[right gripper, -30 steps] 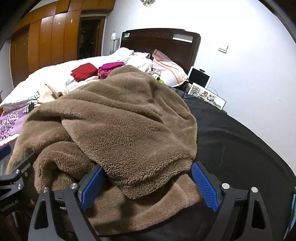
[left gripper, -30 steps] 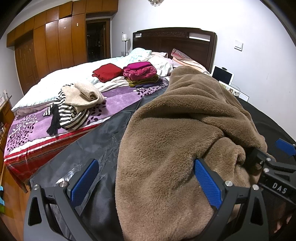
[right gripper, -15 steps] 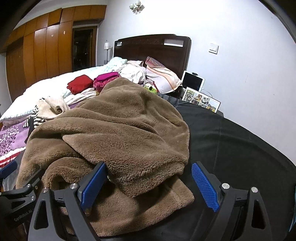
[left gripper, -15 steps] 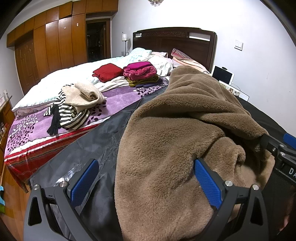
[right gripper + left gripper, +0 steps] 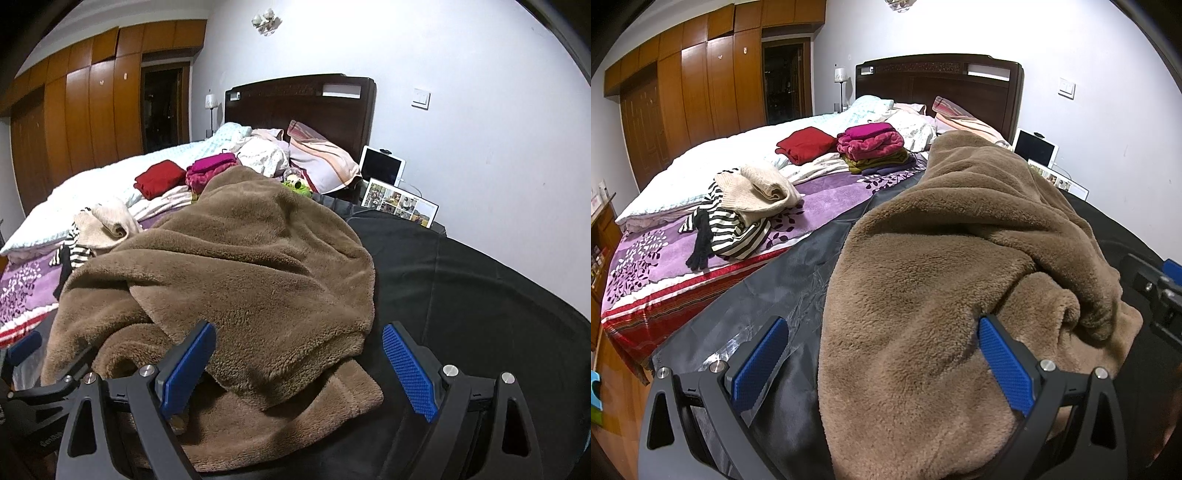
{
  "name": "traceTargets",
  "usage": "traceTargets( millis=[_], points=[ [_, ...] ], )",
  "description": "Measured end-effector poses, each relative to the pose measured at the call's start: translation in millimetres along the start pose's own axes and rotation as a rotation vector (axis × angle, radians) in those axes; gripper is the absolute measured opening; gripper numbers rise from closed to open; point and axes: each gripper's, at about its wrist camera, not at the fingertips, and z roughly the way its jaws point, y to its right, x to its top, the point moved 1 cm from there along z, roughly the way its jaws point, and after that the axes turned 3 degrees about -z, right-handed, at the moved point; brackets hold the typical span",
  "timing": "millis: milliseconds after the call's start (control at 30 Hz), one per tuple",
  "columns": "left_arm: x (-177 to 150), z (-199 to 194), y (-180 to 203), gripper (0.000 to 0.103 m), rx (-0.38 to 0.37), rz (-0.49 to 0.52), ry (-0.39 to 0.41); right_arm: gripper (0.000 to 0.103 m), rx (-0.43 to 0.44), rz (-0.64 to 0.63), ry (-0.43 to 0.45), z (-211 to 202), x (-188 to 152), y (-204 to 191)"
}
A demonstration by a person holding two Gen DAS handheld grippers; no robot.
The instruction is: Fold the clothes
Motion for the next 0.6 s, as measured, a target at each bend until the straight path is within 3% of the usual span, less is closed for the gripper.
traceTargets(
  millis=[600],
  points=[
    [-0.6,-0.3,2.6,0.102,0.002,0.000,-0.001,0.094,-0.011,-0.003,-0.003,-0.7,-0.7,0.3]
  ],
)
